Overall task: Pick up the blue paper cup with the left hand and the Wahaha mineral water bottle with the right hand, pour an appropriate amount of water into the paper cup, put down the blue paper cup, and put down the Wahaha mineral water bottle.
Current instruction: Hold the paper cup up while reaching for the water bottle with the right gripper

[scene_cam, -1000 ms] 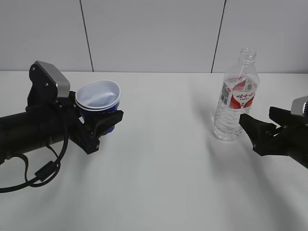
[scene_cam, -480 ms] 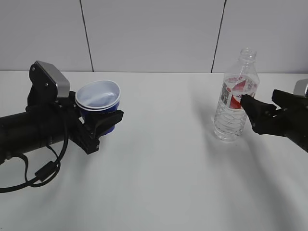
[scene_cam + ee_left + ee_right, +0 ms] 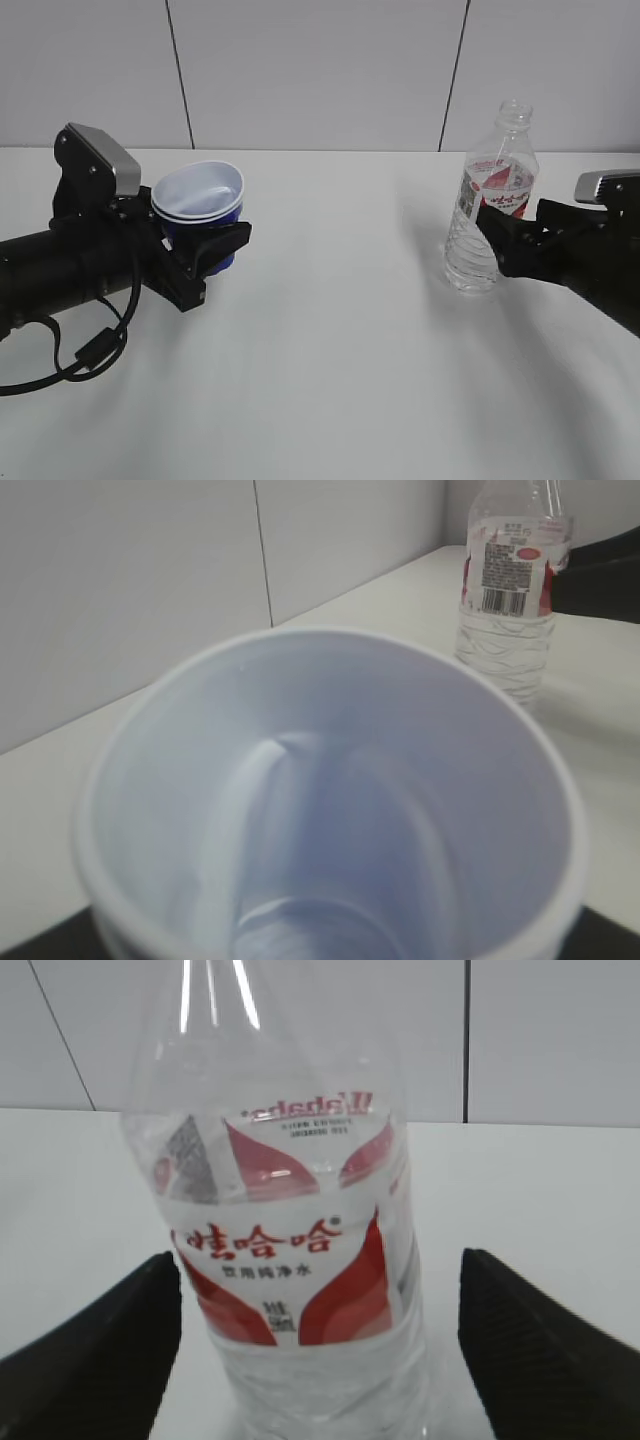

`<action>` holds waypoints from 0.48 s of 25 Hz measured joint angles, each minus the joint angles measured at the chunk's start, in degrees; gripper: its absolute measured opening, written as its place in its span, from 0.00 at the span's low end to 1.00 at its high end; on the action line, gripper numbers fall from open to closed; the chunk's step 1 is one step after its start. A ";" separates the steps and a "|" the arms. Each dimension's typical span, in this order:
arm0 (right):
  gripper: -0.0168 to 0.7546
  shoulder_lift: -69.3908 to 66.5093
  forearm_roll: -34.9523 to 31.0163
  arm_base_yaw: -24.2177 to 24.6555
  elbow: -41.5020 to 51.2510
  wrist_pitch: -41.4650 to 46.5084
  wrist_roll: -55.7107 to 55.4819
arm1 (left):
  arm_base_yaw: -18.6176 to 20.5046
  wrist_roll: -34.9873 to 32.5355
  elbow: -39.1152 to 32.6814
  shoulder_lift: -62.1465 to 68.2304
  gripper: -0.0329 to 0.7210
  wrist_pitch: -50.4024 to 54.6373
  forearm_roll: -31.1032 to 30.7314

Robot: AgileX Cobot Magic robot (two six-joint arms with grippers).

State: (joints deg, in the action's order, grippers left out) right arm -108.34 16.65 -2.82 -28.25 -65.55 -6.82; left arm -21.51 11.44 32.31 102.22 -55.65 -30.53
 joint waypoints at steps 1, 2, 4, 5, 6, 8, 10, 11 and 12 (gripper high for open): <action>0.87 -0.51 0.23 0.00 -0.55 0.00 -0.22 | 0.00 0.00 0.00 0.00 0.59 0.00 0.03; 0.87 -1.06 0.46 0.00 -1.21 0.00 -0.38 | 0.00 0.00 0.00 0.00 0.59 0.00 0.13; 0.87 -2.11 0.89 0.00 -2.00 0.00 -0.71 | 0.00 0.00 0.00 0.00 0.59 0.00 0.13; 0.87 -2.56 1.04 0.00 -2.35 0.00 -1.05 | 0.00 0.00 0.00 0.00 0.59 0.00 0.26; 0.87 -2.80 1.04 0.00 -2.47 0.00 -1.09 | 0.00 0.00 0.00 0.00 0.59 0.00 0.25; 0.87 -3.15 1.15 0.00 -2.60 0.00 -1.29 | 0.00 0.00 0.00 0.00 0.59 0.00 0.25; 0.87 -3.15 1.15 0.00 -2.74 0.00 -1.41 | 0.00 0.00 0.00 0.00 0.59 0.00 0.25; 0.87 -3.15 1.26 0.00 -2.84 0.00 -1.41 | 0.00 0.00 0.00 0.00 0.59 0.00 0.25; 0.87 -3.15 1.39 0.00 -3.07 0.00 -1.53 | 0.00 0.00 0.00 0.00 0.59 0.00 0.25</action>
State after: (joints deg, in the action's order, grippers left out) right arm -111.49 18.04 -2.82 -31.31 -65.55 -8.35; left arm -21.51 11.44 32.31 102.22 -55.65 -30.27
